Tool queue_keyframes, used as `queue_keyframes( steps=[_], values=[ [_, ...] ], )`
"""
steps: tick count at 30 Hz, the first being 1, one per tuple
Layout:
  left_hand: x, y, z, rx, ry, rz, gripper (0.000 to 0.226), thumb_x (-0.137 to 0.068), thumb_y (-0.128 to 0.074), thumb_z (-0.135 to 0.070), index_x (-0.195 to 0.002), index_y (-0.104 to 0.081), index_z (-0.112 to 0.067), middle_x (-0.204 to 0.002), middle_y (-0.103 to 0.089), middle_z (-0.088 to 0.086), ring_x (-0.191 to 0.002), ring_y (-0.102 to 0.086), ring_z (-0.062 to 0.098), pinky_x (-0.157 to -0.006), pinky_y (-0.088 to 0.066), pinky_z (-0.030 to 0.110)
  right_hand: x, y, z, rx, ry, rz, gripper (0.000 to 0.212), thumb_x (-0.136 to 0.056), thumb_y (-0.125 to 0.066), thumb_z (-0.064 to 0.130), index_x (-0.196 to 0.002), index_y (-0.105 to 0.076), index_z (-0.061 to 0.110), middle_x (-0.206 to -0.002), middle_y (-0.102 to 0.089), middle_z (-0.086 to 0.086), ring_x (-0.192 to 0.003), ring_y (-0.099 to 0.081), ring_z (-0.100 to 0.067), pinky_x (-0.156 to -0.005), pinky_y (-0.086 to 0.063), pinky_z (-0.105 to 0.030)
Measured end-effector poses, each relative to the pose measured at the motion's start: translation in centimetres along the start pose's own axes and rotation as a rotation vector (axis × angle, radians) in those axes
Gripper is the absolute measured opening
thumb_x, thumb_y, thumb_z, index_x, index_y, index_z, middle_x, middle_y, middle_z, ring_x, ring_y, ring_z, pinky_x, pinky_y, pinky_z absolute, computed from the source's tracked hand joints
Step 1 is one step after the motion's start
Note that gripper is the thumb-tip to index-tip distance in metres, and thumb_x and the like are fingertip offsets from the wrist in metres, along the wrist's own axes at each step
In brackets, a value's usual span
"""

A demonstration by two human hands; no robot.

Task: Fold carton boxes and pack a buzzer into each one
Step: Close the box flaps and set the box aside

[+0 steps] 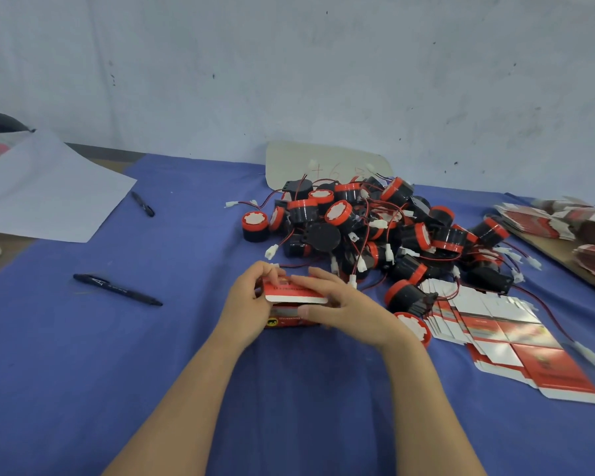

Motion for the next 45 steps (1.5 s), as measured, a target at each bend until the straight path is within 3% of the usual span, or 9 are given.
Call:
queue_keyframes(
  steps=[5, 9, 11, 13, 21, 32, 37, 41, 45],
  values=[
    [-0.6, 1.7, 0.0, -0.061, 0.052, 0.092, 0.03, -0.093, -0.051, 0.002, -0.08, -0.066, -0.02, -0.114, -0.061, -0.007, -0.101, -0.06, 0.008, -0.07, -0.05, 0.012, -0.2, -0.4, 0.1, -0.04, 0.022, -0.149, 0.03, -0.094, -0.06, 0.026, -0.111, -0.057, 0.05, -0.149, -0.033, 0.005, -0.132, -0.039, -0.01, -0.06, -0.047, -0.013],
    [-0.4, 3.6, -0.1, 0.098, 0.144, 0.287, 0.036, -0.099, -0.043, -0.006, -0.093, -0.076, -0.019, -0.129, -0.059, -0.012, -0.12, -0.053, 0.001, -0.095, -0.048, 0.02, -0.1, -0.2, -0.1, -0.018, 0.018, -0.131, 0.031, -0.093, -0.06, 0.029, -0.116, -0.055, 0.049, -0.131, -0.046, 0.018, -0.081, -0.055, 0.003, -0.059, -0.046, -0.011],
    [-0.1, 3.2, -0.1, -0.104, 0.075, 0.368, 0.023, -0.094, -0.057, -0.031, -0.115, -0.066, -0.031, -0.141, -0.044, -0.02, -0.127, -0.043, -0.004, -0.105, -0.041, 0.025, 0.1, -0.2, 0.0, -0.027, 0.009, -0.067, 0.035, -0.091, -0.062, 0.033, -0.113, -0.048, 0.058, -0.122, -0.038, 0.035, -0.073, -0.056, 0.008, -0.061, -0.047, -0.011],
    [0.0, 2.0, 0.3, -0.305, 0.004, 0.438, 0.054, -0.083, -0.062, -0.048, -0.134, -0.048, -0.037, -0.146, -0.028, -0.022, -0.131, -0.033, -0.004, -0.107, -0.036, 0.022, 0.2, -0.3, 0.0, -0.013, 0.002, -0.031, 0.041, -0.088, -0.064, 0.037, -0.114, -0.043, 0.062, -0.118, -0.029, 0.043, -0.069, -0.056, 0.009, -0.063, -0.048, -0.012],
    [-0.3, 1.8, 0.8, -0.415, -0.193, 0.227, 0.044, -0.089, -0.063, -0.038, -0.131, -0.057, -0.027, -0.141, -0.046, -0.011, -0.128, -0.044, 0.004, -0.105, -0.041, 0.029, -0.5, -0.4, -0.7, 0.036, 0.027, -0.237, 0.033, -0.086, -0.067, 0.037, -0.112, -0.054, 0.053, -0.099, -0.067, 0.0, -0.065, -0.061, -0.007, -0.07, -0.055, -0.024],
    [-0.1, 1.5, 0.2, -0.244, -0.139, 0.132, 0.035, -0.087, -0.059, -0.043, -0.119, -0.065, -0.028, -0.126, -0.06, -0.014, -0.116, -0.054, 0.0, -0.096, -0.046, 0.018, -0.8, -0.6, -0.9, -0.003, 0.049, -0.316, 0.02, -0.091, -0.061, 0.036, -0.109, -0.063, 0.042, -0.082, -0.068, 0.009, -0.057, -0.058, -0.003, -0.058, -0.05, -0.019],
    [0.1, 1.1, 0.3, -0.206, -0.116, 0.242, 0.032, -0.095, -0.057, -0.022, -0.127, -0.056, -0.024, -0.135, -0.046, -0.013, -0.121, -0.045, -0.001, -0.089, -0.04, 0.004, -0.8, -0.8, -0.6, -0.035, 0.053, -0.275, 0.025, -0.09, -0.064, 0.03, -0.11, -0.061, 0.044, -0.092, -0.07, 0.005, -0.061, -0.058, -0.008, -0.063, -0.053, -0.025],
    [0.2, 0.6, 0.4, -0.068, 0.04, 0.265, 0.033, -0.103, -0.038, -0.028, -0.134, -0.048, -0.028, -0.149, -0.027, -0.019, -0.134, -0.027, -0.004, -0.098, -0.028, 0.006, -0.9, -1.0, -0.3, -0.156, -0.022, -0.293, 0.02, -0.097, -0.052, 0.034, -0.11, -0.068, 0.033, -0.066, -0.064, 0.019, -0.052, -0.053, 0.0, -0.055, -0.049, -0.017],
    [0.1, -0.2, 0.7, -0.135, 0.157, 0.178, 0.052, -0.105, -0.028, -0.029, -0.153, -0.01, -0.022, -0.161, 0.001, -0.01, -0.145, -0.008, 0.005, -0.107, -0.014, 0.014, -1.3, -1.5, -0.4, -0.262, -0.139, -0.297, 0.022, -0.1, -0.045, 0.031, -0.111, -0.064, 0.035, -0.09, -0.06, 0.005, -0.058, -0.052, -0.007, -0.059, -0.052, -0.023]
  ],
)
Point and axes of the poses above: each hand's wrist, its own x-axis away from the middle knuckle, its own y-axis out of the back of the hand, z = x × y, the point moved 2 cm from there along -x, towards the middle knuckle
